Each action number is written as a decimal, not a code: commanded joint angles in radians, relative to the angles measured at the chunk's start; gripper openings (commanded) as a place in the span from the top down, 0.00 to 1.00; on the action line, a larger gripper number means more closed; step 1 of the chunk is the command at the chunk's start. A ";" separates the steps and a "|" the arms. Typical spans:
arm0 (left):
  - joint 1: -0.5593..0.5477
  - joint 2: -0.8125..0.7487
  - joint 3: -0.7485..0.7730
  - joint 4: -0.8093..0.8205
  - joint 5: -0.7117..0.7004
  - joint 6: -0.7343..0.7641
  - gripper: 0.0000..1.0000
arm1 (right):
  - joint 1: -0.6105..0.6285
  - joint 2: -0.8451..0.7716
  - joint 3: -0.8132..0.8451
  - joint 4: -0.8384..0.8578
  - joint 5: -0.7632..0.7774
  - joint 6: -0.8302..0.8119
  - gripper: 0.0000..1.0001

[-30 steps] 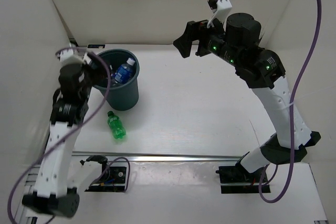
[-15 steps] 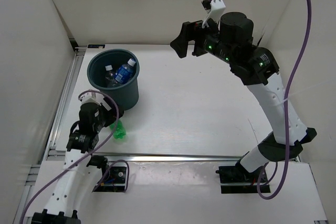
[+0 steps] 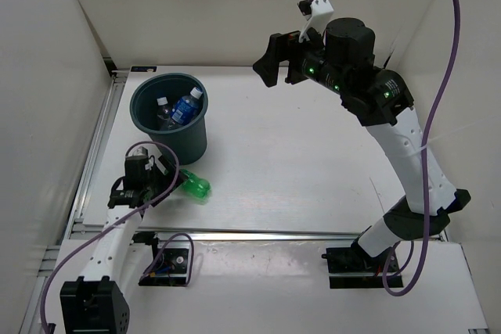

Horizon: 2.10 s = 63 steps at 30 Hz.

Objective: Put the plastic bottles in the bin

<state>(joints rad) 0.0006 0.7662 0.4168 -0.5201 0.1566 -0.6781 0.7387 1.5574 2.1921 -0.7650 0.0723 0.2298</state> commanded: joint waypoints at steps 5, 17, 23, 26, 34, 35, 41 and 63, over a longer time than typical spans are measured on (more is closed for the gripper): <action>0.042 0.108 0.002 0.018 0.063 -0.005 0.00 | -0.005 -0.019 0.023 0.000 0.007 -0.021 0.00; 0.061 0.077 0.002 0.121 0.083 -0.135 0.00 | -0.005 -0.037 0.005 -0.010 0.007 -0.021 0.00; 0.061 0.068 -0.047 0.210 0.092 -0.222 0.00 | -0.005 -0.056 0.005 -0.029 0.007 -0.021 0.00; 0.050 0.058 -0.095 0.271 0.071 -0.288 0.00 | -0.005 -0.066 -0.005 -0.040 0.018 -0.021 0.00; -0.043 0.074 -0.165 0.423 -0.028 -0.403 0.00 | -0.005 -0.094 -0.005 -0.080 0.037 -0.021 0.00; -0.062 0.074 -0.165 0.452 -0.047 -0.419 0.00 | -0.005 -0.094 -0.005 -0.080 0.037 -0.021 0.00; -0.117 0.159 -0.174 0.560 -0.097 -0.474 0.00 | -0.005 -0.103 0.005 -0.102 0.037 -0.021 0.00; -0.180 0.436 -0.110 0.652 -0.183 -0.595 0.18 | -0.005 -0.122 -0.032 -0.111 0.055 -0.040 0.00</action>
<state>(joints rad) -0.1741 1.1893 0.2985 0.1699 0.0032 -1.2667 0.7387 1.4609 2.1750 -0.8886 0.1104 0.2127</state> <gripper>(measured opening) 0.847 0.998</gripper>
